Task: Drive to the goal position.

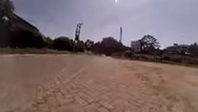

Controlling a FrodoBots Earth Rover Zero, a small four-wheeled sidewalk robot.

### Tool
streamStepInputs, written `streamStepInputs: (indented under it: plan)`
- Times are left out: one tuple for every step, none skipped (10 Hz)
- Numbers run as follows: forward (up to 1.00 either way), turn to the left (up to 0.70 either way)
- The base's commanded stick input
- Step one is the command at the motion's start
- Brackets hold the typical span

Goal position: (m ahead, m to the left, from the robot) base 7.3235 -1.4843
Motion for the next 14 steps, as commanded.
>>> streamStepInputs:
  plan:
    - [0.7, 0.0]
    - [0.7, 0.0]
    - [0.7, 0.0]
    - [0.7, 0.0]
    - [0.7, 0.0]
    - [0.7, 0.0]
    - [0.7, 0.0]
    - [0.7, 0.0]
    - [0.7, 0.0]
    - [0.7, -0.09]
    - [0.7, -0.27]
    - [0.7, -0.27]
    - [0.7, -0.11]
    - [0.7, 0.0]
